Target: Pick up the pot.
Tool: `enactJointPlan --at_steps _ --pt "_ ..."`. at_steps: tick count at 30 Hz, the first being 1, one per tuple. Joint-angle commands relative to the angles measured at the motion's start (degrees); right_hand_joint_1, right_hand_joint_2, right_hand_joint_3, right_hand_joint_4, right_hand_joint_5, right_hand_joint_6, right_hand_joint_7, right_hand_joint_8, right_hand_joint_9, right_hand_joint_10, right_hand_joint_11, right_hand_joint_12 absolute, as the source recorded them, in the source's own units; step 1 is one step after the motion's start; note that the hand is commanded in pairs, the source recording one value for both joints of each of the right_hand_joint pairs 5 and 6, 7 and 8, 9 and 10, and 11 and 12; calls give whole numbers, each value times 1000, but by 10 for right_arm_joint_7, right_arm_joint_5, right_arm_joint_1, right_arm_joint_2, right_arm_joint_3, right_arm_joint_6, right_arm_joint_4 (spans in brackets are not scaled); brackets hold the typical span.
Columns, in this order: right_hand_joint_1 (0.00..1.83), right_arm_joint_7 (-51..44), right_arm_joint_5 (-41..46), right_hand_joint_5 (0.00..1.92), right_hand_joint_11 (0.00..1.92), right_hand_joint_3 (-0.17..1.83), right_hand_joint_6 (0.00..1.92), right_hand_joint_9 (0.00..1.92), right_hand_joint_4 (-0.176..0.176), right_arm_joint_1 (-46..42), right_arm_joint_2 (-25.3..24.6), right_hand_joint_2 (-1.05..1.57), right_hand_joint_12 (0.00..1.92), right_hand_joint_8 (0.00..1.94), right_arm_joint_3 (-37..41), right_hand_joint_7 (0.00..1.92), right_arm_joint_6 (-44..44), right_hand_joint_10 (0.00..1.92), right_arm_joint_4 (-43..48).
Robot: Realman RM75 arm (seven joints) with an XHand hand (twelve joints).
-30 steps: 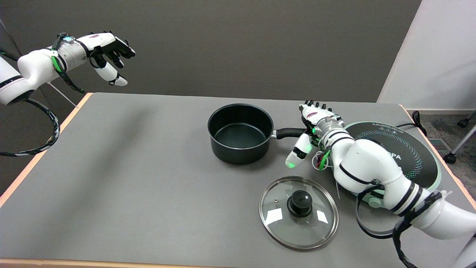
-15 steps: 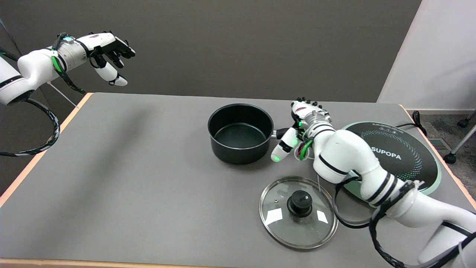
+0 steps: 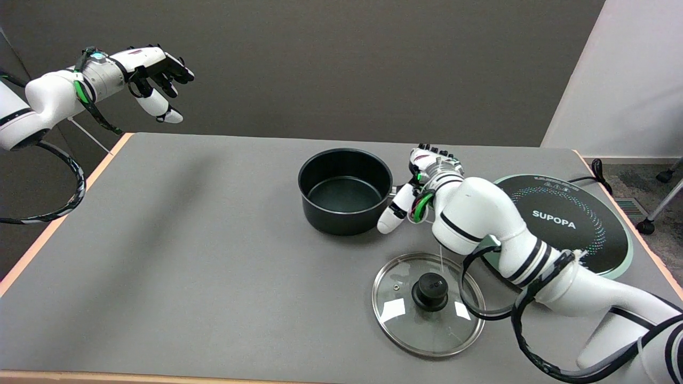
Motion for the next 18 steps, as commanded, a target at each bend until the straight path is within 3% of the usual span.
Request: enactJointPlan --at_steps 1,15,18 --pt "1232 -49 12 17 17 734 17 17 -72 18 -21 -557 17 17 3 17 45 17 -2" --pt "1217 -73 10 16 16 718 16 16 -49 13 -25 -560 16 16 4 16 36 16 -15" --pt "1200 -73 10 44 44 1182 44 44 -9 8 -25 -728 44 44 -3 44 27 44 -15"
